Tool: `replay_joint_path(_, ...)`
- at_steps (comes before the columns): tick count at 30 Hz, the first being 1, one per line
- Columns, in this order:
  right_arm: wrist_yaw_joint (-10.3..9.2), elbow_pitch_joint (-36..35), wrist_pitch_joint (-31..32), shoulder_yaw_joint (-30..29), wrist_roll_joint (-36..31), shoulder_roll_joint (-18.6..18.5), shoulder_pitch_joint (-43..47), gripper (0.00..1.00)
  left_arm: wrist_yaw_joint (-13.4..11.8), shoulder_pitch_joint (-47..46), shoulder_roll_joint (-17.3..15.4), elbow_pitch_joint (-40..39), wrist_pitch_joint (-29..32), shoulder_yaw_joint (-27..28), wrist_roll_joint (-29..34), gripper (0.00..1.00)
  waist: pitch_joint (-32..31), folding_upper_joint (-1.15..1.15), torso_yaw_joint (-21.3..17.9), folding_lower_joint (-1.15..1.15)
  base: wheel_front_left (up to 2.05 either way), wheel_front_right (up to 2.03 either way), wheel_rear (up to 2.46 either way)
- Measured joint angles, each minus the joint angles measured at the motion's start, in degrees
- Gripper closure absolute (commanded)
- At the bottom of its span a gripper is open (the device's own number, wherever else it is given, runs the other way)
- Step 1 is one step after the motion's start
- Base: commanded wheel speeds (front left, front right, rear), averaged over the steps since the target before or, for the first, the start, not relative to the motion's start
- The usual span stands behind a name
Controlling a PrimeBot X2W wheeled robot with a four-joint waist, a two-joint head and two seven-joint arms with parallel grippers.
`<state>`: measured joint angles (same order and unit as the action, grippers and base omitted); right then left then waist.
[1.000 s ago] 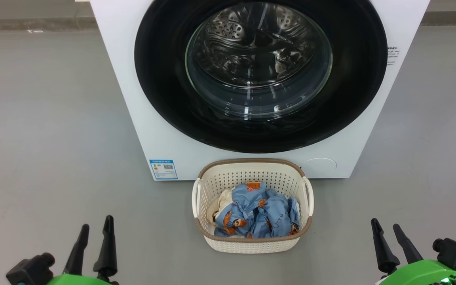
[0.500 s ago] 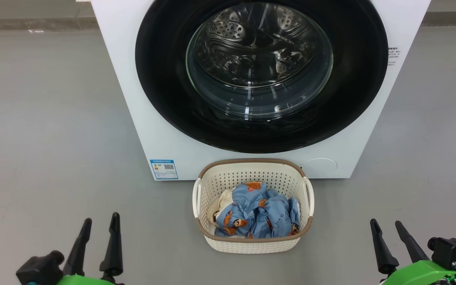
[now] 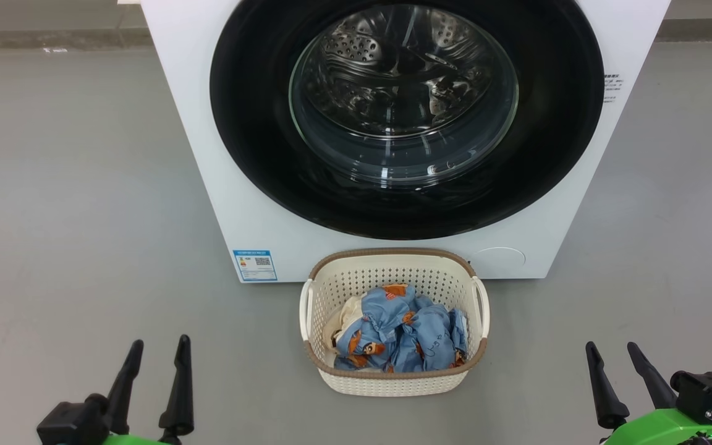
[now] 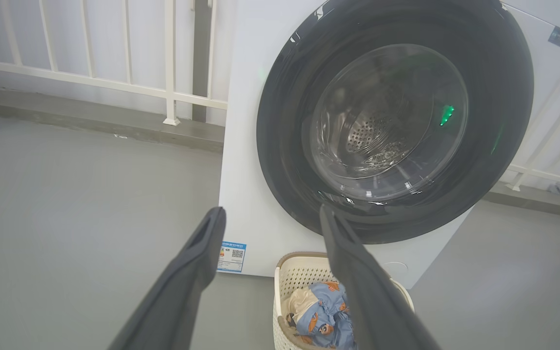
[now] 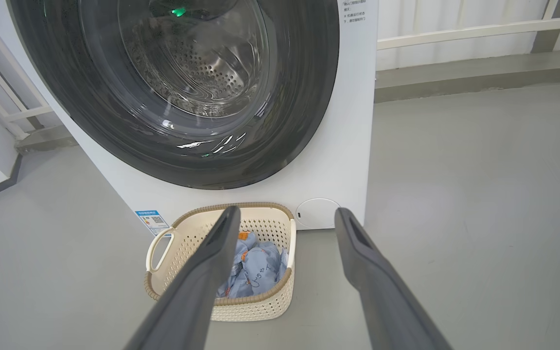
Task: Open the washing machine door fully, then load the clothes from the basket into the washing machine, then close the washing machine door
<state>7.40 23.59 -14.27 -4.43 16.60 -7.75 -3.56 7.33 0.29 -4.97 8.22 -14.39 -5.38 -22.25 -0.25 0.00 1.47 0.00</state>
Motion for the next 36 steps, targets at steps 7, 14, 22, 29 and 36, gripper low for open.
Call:
replay_joint_path(7, 0.00, 0.0, 0.0, -0.6, 0.0, 0.2, 0.0, 0.00, 0.0, 0.0, 0.0, 1.7, 0.0, 0.7, -0.2, 0.00, 0.1, 0.00, -0.3, 0.00, 0.00, 0.00, 0.00)
replay_joint_path(14, 0.00, -0.3, 0.0, -1.2, -0.4, 0.4, 0.0, 0.00, 0.0, 0.0, 0.0, 3.1, 0.0, 1.1, 0.0, 0.00, 0.4, 0.00, -0.4, 0.00, 0.00, 0.00, 0.00)
replay_joint_path(22, 0.00, -0.5, 0.0, -1.3, -0.4, 0.9, 0.0, 0.00, 0.0, 0.0, -0.3, 3.3, 0.0, 1.6, 1.3, 0.00, 0.8, 0.00, -0.3, 0.00, 0.35, 0.35, -0.71)
replay_joint_path(29, 0.00, -0.7, 0.0, -1.3, -0.4, 0.9, 0.0, 0.00, 0.0, -0.2, -0.4, 3.2, 0.0, 1.6, 1.3, 0.00, 1.3, 0.00, -0.1, 0.00, 0.94, 0.94, -1.89)
replay_joint_path(36, 0.00, -0.6, 0.0, -1.3, -0.4, 0.9, 0.0, 0.00, 0.0, -0.3, -0.4, 3.3, 0.0, 1.5, 1.3, 0.00, 1.4, 0.00, -0.1, 0.00, 1.23, 1.23, -2.46)
